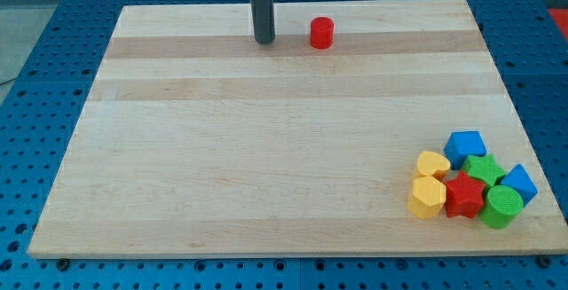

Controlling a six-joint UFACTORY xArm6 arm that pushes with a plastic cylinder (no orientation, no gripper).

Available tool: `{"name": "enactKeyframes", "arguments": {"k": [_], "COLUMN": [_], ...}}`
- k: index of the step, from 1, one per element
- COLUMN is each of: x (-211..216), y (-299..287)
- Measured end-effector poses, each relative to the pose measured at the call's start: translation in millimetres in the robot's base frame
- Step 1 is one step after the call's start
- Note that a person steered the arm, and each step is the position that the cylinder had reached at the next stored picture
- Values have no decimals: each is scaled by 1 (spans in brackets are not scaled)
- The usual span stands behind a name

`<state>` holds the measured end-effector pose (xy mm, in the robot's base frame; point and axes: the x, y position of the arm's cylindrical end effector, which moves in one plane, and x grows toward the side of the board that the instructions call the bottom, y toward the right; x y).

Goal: Push the red circle closer to the blue cube

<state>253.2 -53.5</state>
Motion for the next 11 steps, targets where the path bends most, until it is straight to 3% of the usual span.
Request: {"name": "enactKeyframes", "arguments": {"k": [1,3,4,6,8,9,11], "x": [-9,82,104,88,189,184,115], "y": [49,192,222,260,269,268,243]}}
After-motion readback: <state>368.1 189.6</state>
